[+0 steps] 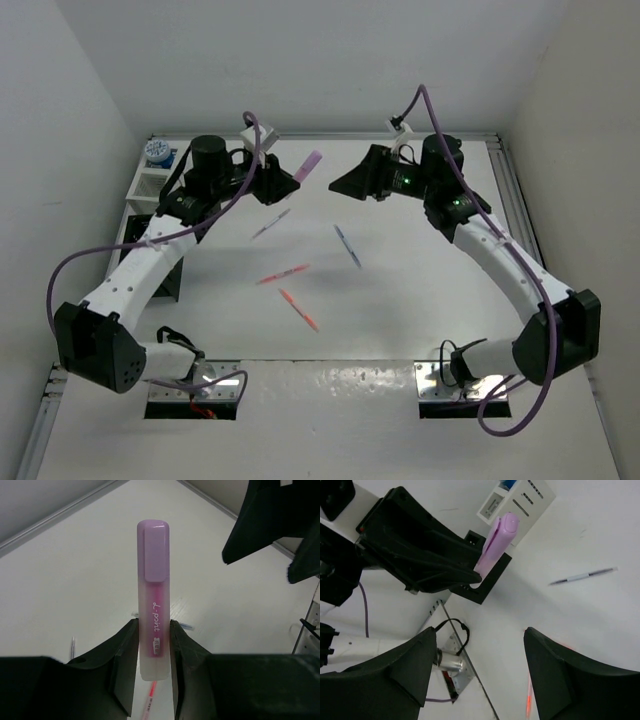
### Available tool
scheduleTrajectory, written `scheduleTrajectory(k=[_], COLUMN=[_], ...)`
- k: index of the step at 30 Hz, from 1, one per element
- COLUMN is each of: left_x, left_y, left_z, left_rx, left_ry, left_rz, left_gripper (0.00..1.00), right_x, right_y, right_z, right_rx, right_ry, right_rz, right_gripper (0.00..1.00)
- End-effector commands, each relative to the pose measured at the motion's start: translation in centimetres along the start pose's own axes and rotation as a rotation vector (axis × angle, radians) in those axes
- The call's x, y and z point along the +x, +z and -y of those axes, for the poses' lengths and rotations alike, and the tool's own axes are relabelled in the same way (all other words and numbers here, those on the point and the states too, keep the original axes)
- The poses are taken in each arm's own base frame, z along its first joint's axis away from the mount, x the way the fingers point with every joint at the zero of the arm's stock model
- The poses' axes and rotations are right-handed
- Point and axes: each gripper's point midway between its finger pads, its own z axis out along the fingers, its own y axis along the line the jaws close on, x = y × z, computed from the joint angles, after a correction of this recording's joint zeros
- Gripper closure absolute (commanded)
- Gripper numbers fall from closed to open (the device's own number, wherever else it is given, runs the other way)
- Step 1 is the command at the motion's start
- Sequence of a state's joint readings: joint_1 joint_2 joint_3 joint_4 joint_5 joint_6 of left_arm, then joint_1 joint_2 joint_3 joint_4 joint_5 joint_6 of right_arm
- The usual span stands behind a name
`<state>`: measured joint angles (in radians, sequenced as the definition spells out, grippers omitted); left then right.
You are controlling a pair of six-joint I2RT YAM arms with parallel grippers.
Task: Sort the stationery into containers
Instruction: Pick up the pen from the corner of the board.
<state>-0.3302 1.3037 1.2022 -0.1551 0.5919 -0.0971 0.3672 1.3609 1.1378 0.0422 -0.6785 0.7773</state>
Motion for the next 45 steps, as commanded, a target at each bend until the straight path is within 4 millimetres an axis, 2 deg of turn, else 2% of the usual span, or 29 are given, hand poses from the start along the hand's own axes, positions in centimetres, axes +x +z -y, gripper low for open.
scheduleTrajectory(k=[1,6,15,21,23,24,25,28,30,31,33,35,36,37,39,40,43,44,45], left_x=[-3.8,-4.6,-5.1,-4.8,-4.2,-4.0,-3.8,-4.7,-4.7,-4.7,-4.4,-4.2,-3.9,-3.2,-3.6,-3.9,-5.4,-5.4,-6.0], left_y=[-1.6,-1.6,-0.3,0.4,0.6,0.6,0.7,0.6,0.6,0.6,0.7,0.5,0.3,-0.1,-1.6,-2.6,-5.1,-5.6,-5.9], left_z=[1.2,1.7,2.5,3.4,3.7,3.8,4.0,4.0,4.2,4.4,4.7,4.6,4.6,3.9,3.8,2.5,2.3,3.3,3.7], left_rx=[0.014,0.02,0.043,0.075,0.087,0.089,0.1,0.102,0.111,0.122,0.137,0.131,0.134,0.115,0.121,0.094,0.144,0.222,0.26], left_ry=[0.02,-0.006,-0.023,-0.015,-0.007,-0.008,-0.011,0.002,-0.005,-0.006,-0.012,-0.009,-0.009,-0.026,-0.027,-0.022,0.016,-0.005,0.0], left_rz=[0.125,0.157,0.156,0.142,0.131,0.127,0.121,0.158,0.158,0.159,0.151,0.143,0.134,0.106,0.117,0.123,0.14,0.134,0.149], left_gripper=[1.0,1.0,1.0,1.0,1.0,1.0,1.0,1.0,1.0,1.0,1.0,0.77,0.55,0.48,0.31,0.26,0.28,0.3,0.35], right_x=[-2.6,-3.1,-4.4,-4.2,-4.1,-3.9,-3.7,-3.1,-2.6,-2.6,-2.5,-2.4,-1.9,-1.1,0.0,1.4,4.4,5.0,6.2], right_y=[1.3,3.0,4.4,5.3,5.7,5.9,6.1,6.4,6.6,6.6,6.6,6.4,6.2,5.9,4.5,3.7,1.0,0.5,-0.4], right_z=[-1.2,-0.6,-3.7,-3.2,-3.0,-2.9,-2.4,-1.8,-1.3,-1.1,-1.2,-1.3,-1.0,-0.7,-1.3,-0.3,-0.8,-0.9,-1.4], right_rx=[-0.021,-0.023,-0.148,-0.141,-0.142,-0.143,-0.134,-0.121,-0.114,-0.111,-0.112,-0.115,-0.107,-0.103,-0.14,-0.136,-0.215,-0.237,-0.249], right_ry=[0.001,0.052,0.039,0.046,0.046,0.04,0.035,0.046,0.052,0.051,0.045,0.021,-0.013,-0.031,-0.12,-0.123,-0.256,-0.367,-0.399], right_rz=[0.085,0.098,0.119,0.107,0.102,0.098,0.092,0.084,0.074,0.075,0.074,0.07,0.052,0.032,0.002,-0.025,-0.094,-0.104,-0.139], right_gripper=[0.31,0.35,0.36,0.38,0.44,0.53,0.57,0.68,0.74,0.81,0.87,0.96,0.99,1.0,1.0,1.0,1.0,1.0,1.0])
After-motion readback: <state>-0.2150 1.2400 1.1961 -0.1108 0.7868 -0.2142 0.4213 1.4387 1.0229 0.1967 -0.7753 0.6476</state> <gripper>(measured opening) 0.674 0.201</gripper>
